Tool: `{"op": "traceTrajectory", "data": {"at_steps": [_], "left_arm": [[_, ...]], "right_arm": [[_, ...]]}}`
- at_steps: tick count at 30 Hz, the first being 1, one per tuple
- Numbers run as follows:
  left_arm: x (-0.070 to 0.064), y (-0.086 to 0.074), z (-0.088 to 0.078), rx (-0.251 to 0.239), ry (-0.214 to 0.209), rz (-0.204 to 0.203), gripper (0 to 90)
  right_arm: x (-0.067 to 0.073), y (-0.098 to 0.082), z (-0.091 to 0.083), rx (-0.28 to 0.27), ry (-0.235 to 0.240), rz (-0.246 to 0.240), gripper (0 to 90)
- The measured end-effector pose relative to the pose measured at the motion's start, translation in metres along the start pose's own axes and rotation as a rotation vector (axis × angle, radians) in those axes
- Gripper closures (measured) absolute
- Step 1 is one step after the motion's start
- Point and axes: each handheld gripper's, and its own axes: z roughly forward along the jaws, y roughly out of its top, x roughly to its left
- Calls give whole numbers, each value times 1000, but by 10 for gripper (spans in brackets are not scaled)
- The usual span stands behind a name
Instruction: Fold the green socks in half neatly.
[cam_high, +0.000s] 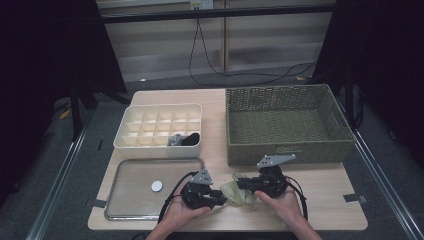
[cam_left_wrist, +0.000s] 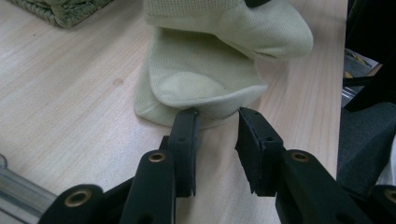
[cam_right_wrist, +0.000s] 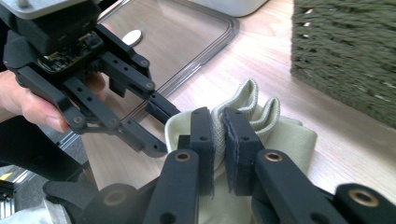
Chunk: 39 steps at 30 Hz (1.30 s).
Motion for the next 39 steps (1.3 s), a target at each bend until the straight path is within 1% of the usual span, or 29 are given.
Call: {"op": "traceTrajectory", "data": {"at_steps": [1, 2, 8, 11, 12, 13, 14, 16, 17, 18, 19, 20, 22, 23, 24, 25, 26, 27, 28, 30, 32, 33, 34, 36, 37, 38, 39], "left_arm": [[0, 0, 1, 11, 9, 4, 678], [0, 0, 1, 13, 8, 4, 678], [2, 0, 4, 5, 6, -2, 677], [1, 0, 3, 17, 7, -1, 678], [1, 1, 4, 17, 3, 5, 677], [1, 1, 4, 15, 9, 7, 677], [0, 1, 4, 17, 15, 5, 677], [2, 1, 4, 8, 5, -5, 676], [2, 1, 4, 16, 11, -3, 676], [2, 1, 4, 12, 7, -4, 676], [3, 1, 3, 17, 12, -3, 674], [3, 0, 2, 20, 20, -7, 670], [4, -1, 0, 11, 23, -15, 651], [5, -2, -1, 10, 27, -19, 646], [6, -2, -2, 2, 20, -26, 642], [6, -2, -4, 10, 24, -30, 637], [7, -2, -6, 1, 24, -29, 636], [7, -3, -8, -10, 22, -36, 635], [7, -3, -10, -13, 18, -35, 633], [8, -3, -15, -17, 23, -37, 629], [10, -3, -18, -26, 21, -46, 621], [10, -3, -18, -40, 18, -55, 621], [10, -3, -20, -36, 21, -49, 621], [10, -3, -22, -43, 21, -49, 620], [10, -3, -23, -51, 22, -54, 620], [10, -3, -24, -46, 23, -49, 620], [10, -3, -25, -50, 25, -53, 620]], "right_arm": [[0, 0, 1, 1, 2, 1, 832], [1, 1, 2, 6, 4, -1, 832], [7, 2, 10, 16, 25, -15, 832], [10, 3, 15, 25, 32, -19, 832], [11, 3, 17, 27, 35, -20, 832], [13, 5, 18, 30, 38, -27, 832], [13, 7, 20, 28, 41, -31, 832], [15, 8, 23, 26, 43, -32, 832], [15, 7, 26, 34, 42, -35, 832], [14, 5, 29, 41, 41, -35, 832], [13, 4, 31, 53, 42, -35, 831], [13, 3, 33, 62, 35, -34, 831], [10, -1, 37, 75, 25, -32, 828], [9, -3, 38, 81, 13, -39, 825], [8, -4, 39, 86, 6, -42, 823], [6, -6, 41, 84, 13, -27, 822], [6, -6, 42, 84, 16, -21, 820], [6, -6, 42, 83, 16, -23, 816], [6, -7, 43, 85, 14, -19, 812], [5, -8, 45, 89, 18, -19, 790], [4, -8, 45, 91, 23, -15, 769], [5, -8, 45, 85, 25, -9, 756], [6, -8, 43, 82, 28, -10, 737], [9, -7, 39, 69, 30, -13, 697], [11, -6, 36, 64, 34, -16, 692], [12, -6, 33, 56, 38, -23, 685], [14, -5, 29, 44, 39, -21, 683]]}}
